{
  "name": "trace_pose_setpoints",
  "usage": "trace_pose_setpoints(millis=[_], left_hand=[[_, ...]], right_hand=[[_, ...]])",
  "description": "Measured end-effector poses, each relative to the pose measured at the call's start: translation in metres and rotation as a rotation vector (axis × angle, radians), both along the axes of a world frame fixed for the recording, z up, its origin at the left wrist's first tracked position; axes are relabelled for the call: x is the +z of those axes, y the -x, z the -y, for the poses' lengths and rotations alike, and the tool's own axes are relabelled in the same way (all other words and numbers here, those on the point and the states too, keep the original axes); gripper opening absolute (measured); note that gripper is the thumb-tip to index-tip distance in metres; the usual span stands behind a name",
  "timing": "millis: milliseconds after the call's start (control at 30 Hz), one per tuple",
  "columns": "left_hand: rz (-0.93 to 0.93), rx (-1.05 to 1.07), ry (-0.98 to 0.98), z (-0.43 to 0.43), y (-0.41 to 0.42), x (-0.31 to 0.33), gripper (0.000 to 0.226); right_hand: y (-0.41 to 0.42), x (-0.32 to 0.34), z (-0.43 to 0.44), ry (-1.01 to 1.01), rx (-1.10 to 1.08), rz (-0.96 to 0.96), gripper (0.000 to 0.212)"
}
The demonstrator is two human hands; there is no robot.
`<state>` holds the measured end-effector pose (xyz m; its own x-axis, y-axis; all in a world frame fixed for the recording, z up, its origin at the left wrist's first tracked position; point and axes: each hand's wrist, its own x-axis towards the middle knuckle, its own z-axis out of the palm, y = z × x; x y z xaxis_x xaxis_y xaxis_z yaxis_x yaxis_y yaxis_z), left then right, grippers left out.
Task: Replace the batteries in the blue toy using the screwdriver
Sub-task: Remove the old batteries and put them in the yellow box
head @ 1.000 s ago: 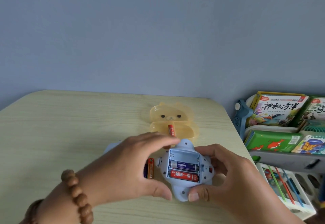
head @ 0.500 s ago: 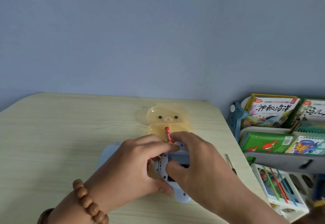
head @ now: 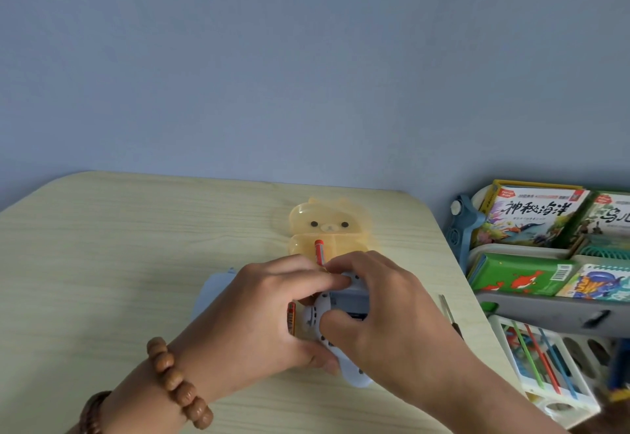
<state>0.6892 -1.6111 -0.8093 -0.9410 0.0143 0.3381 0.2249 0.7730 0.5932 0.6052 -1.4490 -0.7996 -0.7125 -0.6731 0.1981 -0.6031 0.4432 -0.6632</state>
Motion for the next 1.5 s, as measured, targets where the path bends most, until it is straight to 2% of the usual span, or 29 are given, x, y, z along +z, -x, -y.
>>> trace_pose_setpoints(millis=[100,233,400,467,567,633,733,800,867,967,1067,1133,1267,1333,1433,1500], left_hand=[[-0.004,0.010,0.003,-0.001,-0.001,0.000,0.073],[-0.005,0.013,-0.001,-0.001,0.000,0.000,0.073],[0.016,0.029,0.001,0.002,-0.001,-0.001,0.072],[0.025,0.037,0.000,0.002,-0.002,-0.002,0.073],[0.032,0.047,-0.007,0.002,-0.002,-0.003,0.072],[0.031,0.051,-0.017,0.001,-0.003,-0.003,0.073],[0.040,0.044,-0.034,0.000,-0.003,-0.002,0.071],[0.044,0.034,-0.035,-0.001,-0.002,-0.002,0.069],[0.044,0.045,-0.038,0.000,-0.003,-0.001,0.071],[0.038,0.052,-0.035,0.003,-0.005,-0.005,0.076],[0.034,0.045,-0.021,0.003,-0.004,-0.005,0.077],[0.026,0.046,-0.012,0.003,-0.003,-0.004,0.076],[0.031,0.053,-0.004,0.004,-0.004,-0.004,0.076],[0.034,0.053,-0.005,0.004,-0.004,-0.004,0.076],[0.043,0.049,0.007,0.004,-0.004,-0.004,0.077],[0.049,0.050,0.009,0.004,-0.005,-0.003,0.077]], right_hand=[[0.000,0.001,-0.001,0.021,-0.002,0.012,0.050],[0.001,0.006,-0.004,0.057,0.016,0.078,0.040],[0.001,0.005,-0.015,0.080,0.050,0.116,0.050],[-0.001,0.003,-0.022,0.071,0.053,0.065,0.054],[0.000,0.002,-0.029,0.018,0.089,-0.163,0.032],[0.003,0.000,-0.029,-0.053,0.112,-0.272,0.029],[0.007,-0.001,-0.027,-0.050,0.128,-0.295,0.018],[0.008,0.005,-0.028,0.011,0.081,-0.229,0.008],[0.011,0.012,-0.029,0.187,-0.033,-0.090,0.009],[0.026,0.022,-0.026,0.562,-0.139,0.349,0.018],[0.049,0.027,-0.020,0.643,-0.167,0.770,0.024],[0.061,0.028,-0.017,0.656,-0.145,0.952,0.027],[0.073,0.029,-0.013,0.635,-0.070,1.008,0.035],[0.076,0.030,-0.008,0.603,-0.044,0.951,0.037],[0.079,0.029,0.007,0.494,-0.074,0.832,0.021],[0.081,0.028,0.017,0.431,-0.058,0.807,0.024]])
